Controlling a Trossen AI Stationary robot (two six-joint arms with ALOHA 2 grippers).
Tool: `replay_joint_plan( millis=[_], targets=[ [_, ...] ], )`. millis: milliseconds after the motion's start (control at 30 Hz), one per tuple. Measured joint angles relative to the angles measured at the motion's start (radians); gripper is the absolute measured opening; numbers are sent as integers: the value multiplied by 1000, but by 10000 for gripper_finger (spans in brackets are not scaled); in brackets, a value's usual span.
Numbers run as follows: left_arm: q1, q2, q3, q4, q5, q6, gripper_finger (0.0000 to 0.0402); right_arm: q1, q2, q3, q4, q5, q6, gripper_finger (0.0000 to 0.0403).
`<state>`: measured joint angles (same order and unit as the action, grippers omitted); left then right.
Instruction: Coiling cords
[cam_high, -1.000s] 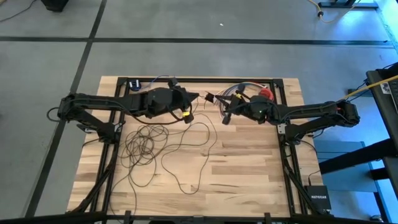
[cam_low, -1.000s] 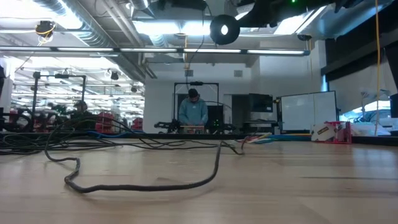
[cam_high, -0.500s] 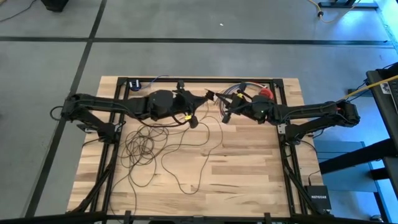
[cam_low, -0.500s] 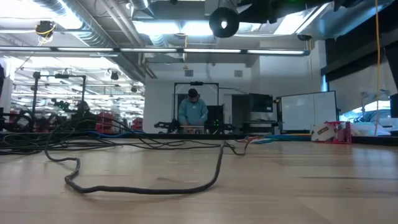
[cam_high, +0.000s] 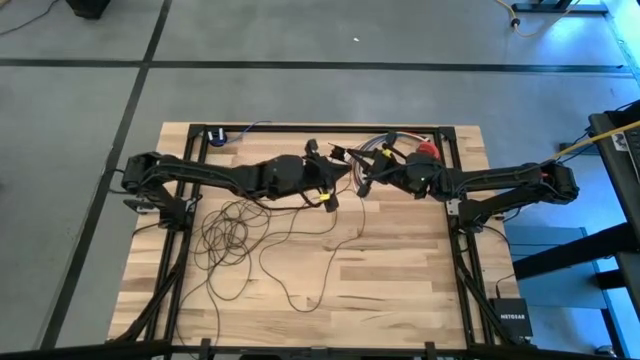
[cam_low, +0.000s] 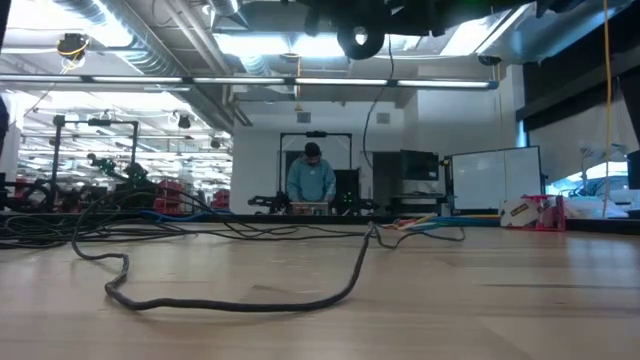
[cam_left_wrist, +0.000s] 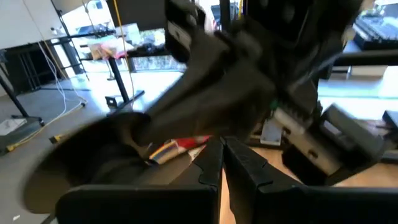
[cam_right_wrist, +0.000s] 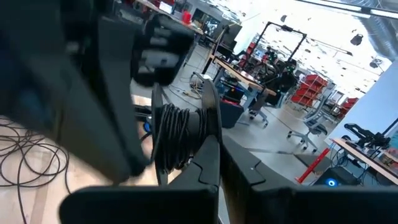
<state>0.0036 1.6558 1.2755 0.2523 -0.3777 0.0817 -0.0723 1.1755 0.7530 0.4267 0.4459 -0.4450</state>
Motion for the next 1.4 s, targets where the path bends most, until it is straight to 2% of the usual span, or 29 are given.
replay_joint_plan(
  millis=[600, 700, 800, 1000, 1133, 1333, 1400],
  targets=[
    [-1, 19, 1, -58, -21, 163, 11, 0, 2, 0, 26, -1, 12, 6],
    [-2, 19, -1, -71, -15, 165, 37, -1, 1, 0, 36, 4, 14, 6],
    [-3, 19, -2, -74, -13, 171, 80, -1, 0, 1, 37, 10, 14, 6],
    [-25, -33, -2, -216, -37, 181, 151, -1, 0, 1, 34, 22, 14, 6],
    [-46, -61, -2, -273, -48, 166, 163, -1, 0, 1, 34, 22, 14, 6],
    [-69, -77, -4, -331, -52, 98, 156, -1, 0, 1, 37, 21, 14, 6],
    [-70, -66, -29, -304, -52, 73, 156, -1, 0, 1, 37, 21, 14, 6]
  ],
)
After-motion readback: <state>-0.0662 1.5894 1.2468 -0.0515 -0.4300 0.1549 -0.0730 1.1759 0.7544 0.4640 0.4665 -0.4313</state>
